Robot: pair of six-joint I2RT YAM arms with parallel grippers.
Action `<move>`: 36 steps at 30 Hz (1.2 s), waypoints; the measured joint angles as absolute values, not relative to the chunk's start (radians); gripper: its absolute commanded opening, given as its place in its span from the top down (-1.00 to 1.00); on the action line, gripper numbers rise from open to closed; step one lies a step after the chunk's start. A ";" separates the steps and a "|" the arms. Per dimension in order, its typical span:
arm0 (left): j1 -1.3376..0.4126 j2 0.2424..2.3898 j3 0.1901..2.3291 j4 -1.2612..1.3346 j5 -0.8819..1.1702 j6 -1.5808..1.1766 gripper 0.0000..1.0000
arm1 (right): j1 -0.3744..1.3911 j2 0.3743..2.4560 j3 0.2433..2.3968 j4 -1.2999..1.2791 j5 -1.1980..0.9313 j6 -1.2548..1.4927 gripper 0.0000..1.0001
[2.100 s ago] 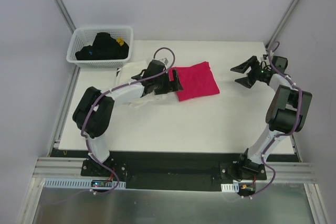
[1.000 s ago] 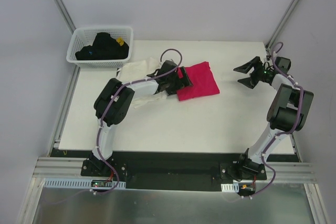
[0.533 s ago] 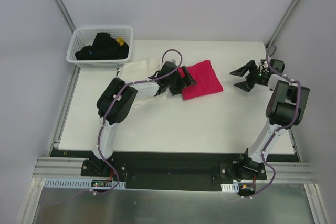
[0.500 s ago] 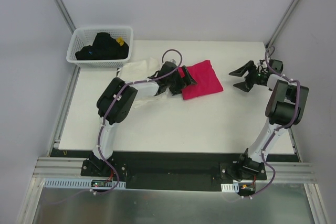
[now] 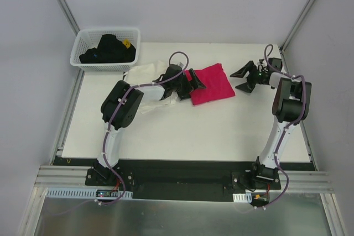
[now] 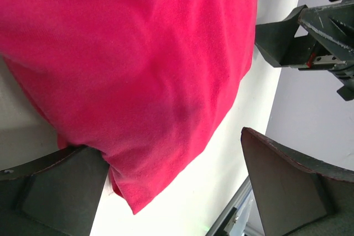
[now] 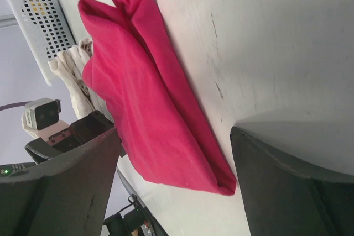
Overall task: Fold and stack the t-shirts
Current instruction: Put the neatly folded tshirt into the corner of the board with both arms
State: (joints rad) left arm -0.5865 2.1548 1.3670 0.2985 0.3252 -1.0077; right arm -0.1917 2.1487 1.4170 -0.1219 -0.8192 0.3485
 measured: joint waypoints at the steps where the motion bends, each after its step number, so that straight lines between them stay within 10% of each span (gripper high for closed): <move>1: -0.582 2.155 1.365 0.302 0.332 -1.007 -0.98 | -0.188 2.156 1.429 -0.121 -0.818 0.350 -0.66; 25: -0.534 2.191 1.388 0.323 0.422 -1.014 -0.94 | -0.065 2.245 1.547 -0.086 -0.828 0.408 -0.65; 36: -0.534 2.191 1.388 0.323 0.424 -1.014 -0.94 | -0.020 2.212 1.412 0.069 -0.853 0.486 -0.19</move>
State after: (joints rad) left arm -0.5343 2.1914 1.3884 0.3233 0.4236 -1.0138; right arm -0.0196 2.2116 1.4120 0.0692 -0.8528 0.4858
